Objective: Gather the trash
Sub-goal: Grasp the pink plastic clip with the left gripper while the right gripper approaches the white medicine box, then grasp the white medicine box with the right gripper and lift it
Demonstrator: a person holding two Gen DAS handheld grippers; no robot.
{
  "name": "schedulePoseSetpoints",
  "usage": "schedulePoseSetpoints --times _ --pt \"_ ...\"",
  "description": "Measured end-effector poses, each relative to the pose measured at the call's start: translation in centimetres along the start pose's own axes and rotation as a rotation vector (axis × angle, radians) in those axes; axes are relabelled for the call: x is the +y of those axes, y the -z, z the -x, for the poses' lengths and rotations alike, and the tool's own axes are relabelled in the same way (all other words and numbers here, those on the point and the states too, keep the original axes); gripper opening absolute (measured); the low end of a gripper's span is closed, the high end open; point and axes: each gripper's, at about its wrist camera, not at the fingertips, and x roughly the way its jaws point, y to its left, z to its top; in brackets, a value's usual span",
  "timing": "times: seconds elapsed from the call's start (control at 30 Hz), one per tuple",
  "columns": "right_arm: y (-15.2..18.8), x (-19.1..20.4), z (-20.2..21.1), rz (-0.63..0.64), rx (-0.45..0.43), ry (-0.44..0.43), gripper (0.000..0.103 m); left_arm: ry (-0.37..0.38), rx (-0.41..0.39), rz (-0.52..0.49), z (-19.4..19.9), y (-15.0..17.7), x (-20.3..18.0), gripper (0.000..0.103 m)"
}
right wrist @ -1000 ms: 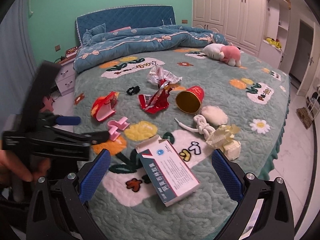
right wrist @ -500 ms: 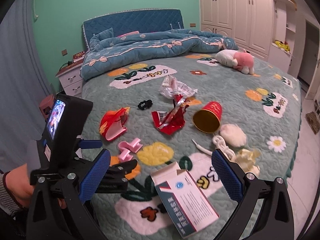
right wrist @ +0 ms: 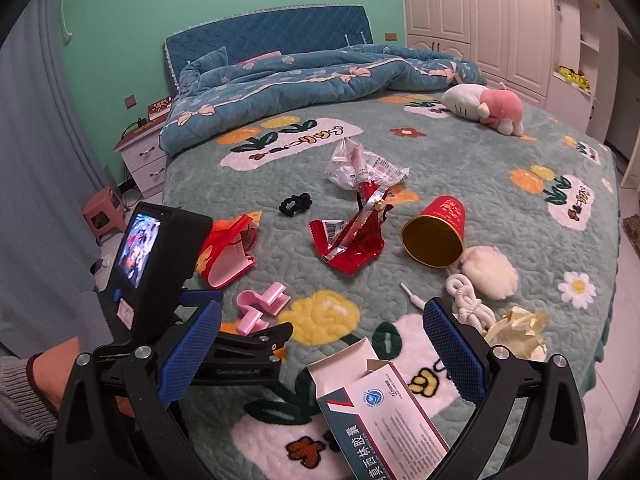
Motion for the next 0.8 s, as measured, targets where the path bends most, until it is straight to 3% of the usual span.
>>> schedulePoseSetpoints --times 0.1,0.17,0.23,0.3,0.47,0.57,0.8 --pt "0.0 -0.1 -0.5 -0.006 0.007 -0.005 0.099 -0.006 0.012 0.002 -0.8 -0.2 0.2 0.097" --pt "0.0 -0.3 -0.7 -0.011 0.009 -0.009 0.099 -0.016 0.016 0.001 -1.3 -0.2 0.3 0.086" --pt "0.0 -0.3 -0.8 -0.012 0.009 -0.009 0.099 -0.027 0.015 -0.004 -1.4 -0.3 0.4 0.084" --pt "0.0 -0.3 -0.8 -0.012 0.011 -0.012 0.099 -0.047 0.010 -0.006 -1.5 -0.2 0.5 0.073" --pt "0.1 -0.3 -1.6 -0.014 0.020 -0.013 0.099 -0.085 0.002 -0.032 -1.5 -0.1 0.6 0.059" --pt "0.1 -0.3 -1.8 -0.014 0.023 -0.015 0.099 -0.110 -0.011 -0.046 -1.3 0.0 0.5 0.045" --pt "0.4 -0.5 -1.7 -0.016 0.026 -0.008 0.099 -0.109 -0.020 -0.064 -0.8 0.2 0.3 0.044"
